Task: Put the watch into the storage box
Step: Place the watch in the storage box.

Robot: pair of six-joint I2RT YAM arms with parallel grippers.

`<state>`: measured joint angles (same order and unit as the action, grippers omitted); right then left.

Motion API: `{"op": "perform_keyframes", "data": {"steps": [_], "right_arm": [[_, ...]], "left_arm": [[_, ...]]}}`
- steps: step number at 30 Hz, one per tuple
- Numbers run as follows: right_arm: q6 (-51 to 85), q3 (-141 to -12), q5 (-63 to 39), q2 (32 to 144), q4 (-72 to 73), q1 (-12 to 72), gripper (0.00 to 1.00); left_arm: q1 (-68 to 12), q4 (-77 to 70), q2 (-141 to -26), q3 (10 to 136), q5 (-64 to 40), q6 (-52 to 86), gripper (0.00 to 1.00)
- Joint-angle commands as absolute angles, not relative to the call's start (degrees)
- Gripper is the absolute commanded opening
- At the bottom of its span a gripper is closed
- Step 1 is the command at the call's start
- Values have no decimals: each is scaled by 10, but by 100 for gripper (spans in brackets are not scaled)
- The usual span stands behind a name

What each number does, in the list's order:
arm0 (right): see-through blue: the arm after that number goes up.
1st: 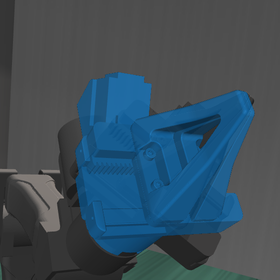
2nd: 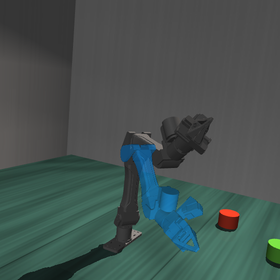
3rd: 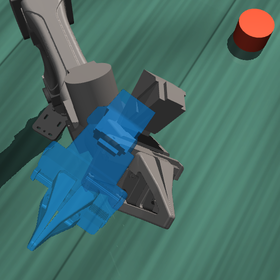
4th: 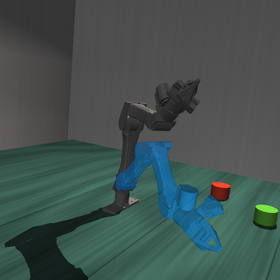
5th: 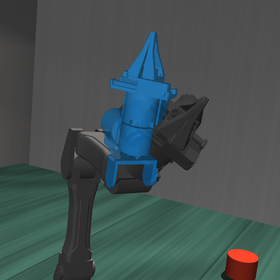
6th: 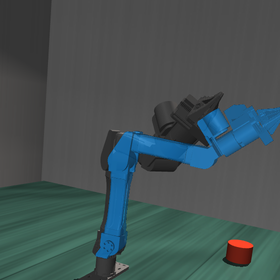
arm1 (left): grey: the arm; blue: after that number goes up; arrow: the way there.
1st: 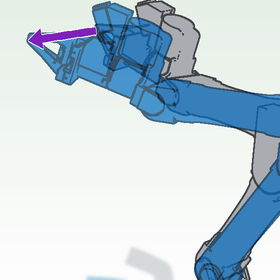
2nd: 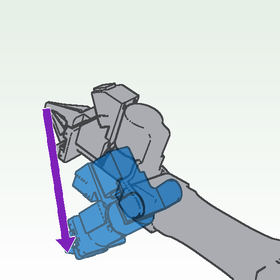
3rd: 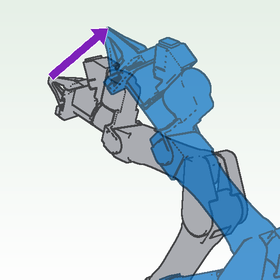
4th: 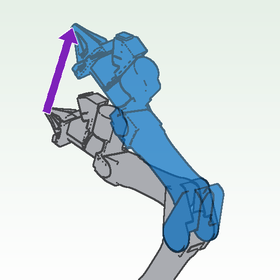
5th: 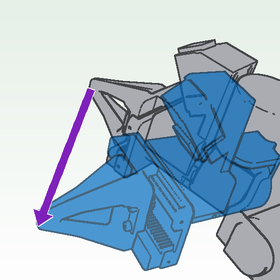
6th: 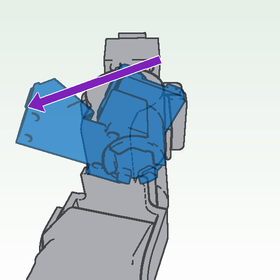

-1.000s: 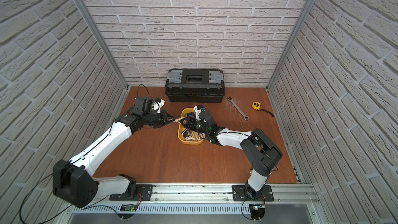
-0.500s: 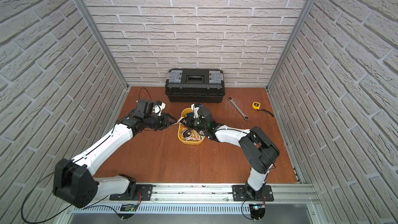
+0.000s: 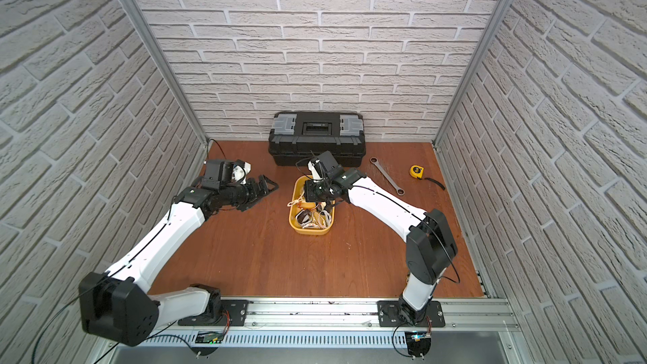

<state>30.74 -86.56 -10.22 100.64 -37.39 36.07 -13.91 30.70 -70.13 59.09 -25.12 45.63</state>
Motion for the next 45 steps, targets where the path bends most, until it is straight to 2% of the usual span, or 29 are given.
{"op": "perform_keyframes", "data": {"steps": [1, 11, 32, 35, 41, 45], "right_arm": [[239, -908, -48, 1052, -488, 358, 2], [217, -1003, 13, 1165, -516, 358, 2], [240, -1074, 90, 1257, -481, 361, 2], [239, -1077, 91, 1260, -475, 368, 7], [248, -1037, 84, 1217, -437, 374, 30], [254, -1010, 81, 1169, -420, 374, 34]], "left_arm": [[-135, 350, -682, 607, -212, 417, 98], [-133, 377, -655, 578, -184, 399, 98], [-126, 375, -659, 568, -182, 387, 98], [-126, 375, -660, 566, -185, 386, 98], [-124, 378, -658, 567, -185, 384, 98], [-121, 379, -658, 570, -186, 382, 98]]}}
